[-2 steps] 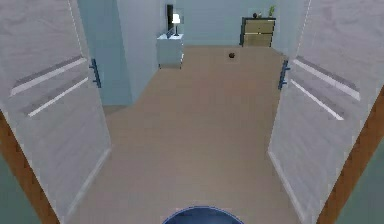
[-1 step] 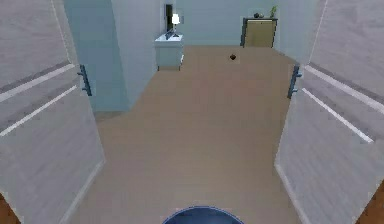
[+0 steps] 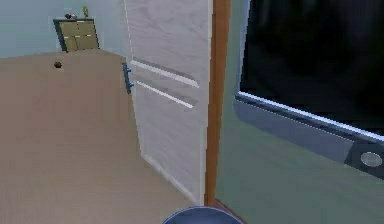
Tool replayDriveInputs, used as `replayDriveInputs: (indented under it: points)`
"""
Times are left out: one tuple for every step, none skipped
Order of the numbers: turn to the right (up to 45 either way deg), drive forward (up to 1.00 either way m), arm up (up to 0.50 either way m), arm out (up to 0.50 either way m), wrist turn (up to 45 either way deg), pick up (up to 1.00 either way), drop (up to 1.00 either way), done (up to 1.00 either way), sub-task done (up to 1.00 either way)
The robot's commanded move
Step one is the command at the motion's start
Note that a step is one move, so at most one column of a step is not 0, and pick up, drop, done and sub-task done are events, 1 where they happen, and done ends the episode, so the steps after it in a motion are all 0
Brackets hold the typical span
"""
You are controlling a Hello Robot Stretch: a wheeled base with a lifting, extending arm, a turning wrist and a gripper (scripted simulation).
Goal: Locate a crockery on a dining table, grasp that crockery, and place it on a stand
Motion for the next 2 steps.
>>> replayDriveInputs:
  points:
    - [0.0,0.35,0.0,0.0,0.0,0.0,0.0,0.0,0.0]
    - [-45.0,0.0,0.0,0.0,0.0,0.0,0.0,0.0,0.0]
